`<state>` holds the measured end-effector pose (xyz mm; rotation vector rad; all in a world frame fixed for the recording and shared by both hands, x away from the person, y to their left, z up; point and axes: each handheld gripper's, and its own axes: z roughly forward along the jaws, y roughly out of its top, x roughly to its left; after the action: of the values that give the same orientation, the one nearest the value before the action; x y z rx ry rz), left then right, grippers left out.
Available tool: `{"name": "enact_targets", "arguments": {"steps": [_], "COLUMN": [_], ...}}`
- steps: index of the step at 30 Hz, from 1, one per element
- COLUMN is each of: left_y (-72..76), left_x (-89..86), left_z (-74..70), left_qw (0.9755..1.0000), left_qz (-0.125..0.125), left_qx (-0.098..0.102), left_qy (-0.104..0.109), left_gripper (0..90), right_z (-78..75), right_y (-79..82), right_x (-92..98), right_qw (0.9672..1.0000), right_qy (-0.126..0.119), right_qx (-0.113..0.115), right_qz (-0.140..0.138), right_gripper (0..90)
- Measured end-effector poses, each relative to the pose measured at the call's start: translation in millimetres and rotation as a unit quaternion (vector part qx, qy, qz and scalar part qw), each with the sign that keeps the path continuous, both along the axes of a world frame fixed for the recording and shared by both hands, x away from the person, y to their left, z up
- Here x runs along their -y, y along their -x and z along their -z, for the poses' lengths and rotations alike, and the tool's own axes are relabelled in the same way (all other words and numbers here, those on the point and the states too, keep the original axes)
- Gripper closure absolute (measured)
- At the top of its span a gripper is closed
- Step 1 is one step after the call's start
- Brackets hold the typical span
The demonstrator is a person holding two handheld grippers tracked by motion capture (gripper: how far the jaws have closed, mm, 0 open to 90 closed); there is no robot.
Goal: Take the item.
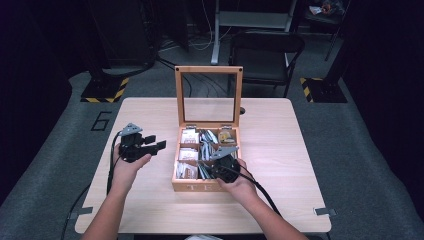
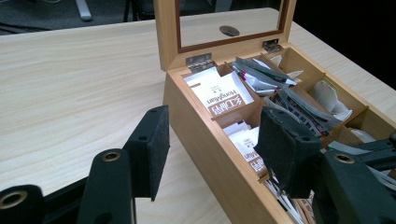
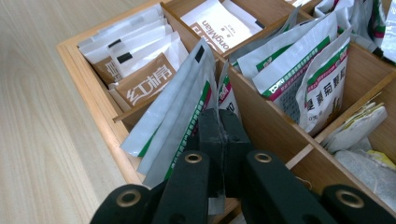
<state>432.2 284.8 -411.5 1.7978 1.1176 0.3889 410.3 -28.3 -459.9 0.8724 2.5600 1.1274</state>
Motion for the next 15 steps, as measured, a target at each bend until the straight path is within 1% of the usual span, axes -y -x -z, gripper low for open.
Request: {"name": "enact_targets", "arguments": {"steps": [1,4,5,7,8,9,10,11,14,15], "left_y": [0.1,0.0,0.0,0.1,-0.2,-0.2,-0.5,-0.6,-0.8,-0.8], "left_x": [-0.1,-0.5,-0.6,-0.8,-1.2,-1.2,-1.4,-1.3,-1.6,-1.6], "left_z": [0.0,0.2,0.3,0.3,0.6,1.1,1.6,2.1,2.4,2.3], "left_qw": [1.0000,1.0000,1.0000,1.0000,1.0000,1.0000,1.0000,1.0000,1.0000,1.0000], "left_qz": [0.000,0.002,0.001,0.000,0.000,-0.002,-0.002,-0.003,-0.004,-0.004], "left_qx": [0.000,0.000,0.000,0.000,0.000,-0.001,-0.002,-0.003,-0.003,-0.003], "left_qy": [0.000,-0.002,-0.001,0.001,0.000,0.002,0.001,0.002,0.003,0.003], "left_gripper": [43.8,43.8,43.8,43.8,43.8,43.8,43.8,43.8,43.6,43.6], "right_z": [-2.0,-5.9,-8.3,-12.4,-14.4,-17.6,-20.3,-22.9,-29.7,-32.1], "right_y": [1.1,1.9,2.8,2.9,3.6,3.8,4.8,4.5,5.6,5.2], "right_x": [0.3,1.1,1.3,2.2,2.4,3.2,3.7,4.6,7.5,9.3], "right_qw": [1.0000,1.0000,0.9999,0.9998,0.9998,0.9997,0.9997,0.9996,0.9991,0.9988], "right_qy": [-0.002,-0.008,-0.012,-0.018,-0.019,-0.021,-0.024,-0.026,-0.042,-0.047], "right_qx": [-0.005,0.000,-0.003,0.001,-0.001,0.003,0.001,0.005,0.002,0.002], "right_qz": [0.002,-0.002,0.000,-0.005,-0.005,-0.008,-0.006,-0.010,-0.009,-0.012], "right_gripper": [89.8,89.8,89.8,89.8,89.9,89.8,89.8,89.8,89.9,89.8]}}
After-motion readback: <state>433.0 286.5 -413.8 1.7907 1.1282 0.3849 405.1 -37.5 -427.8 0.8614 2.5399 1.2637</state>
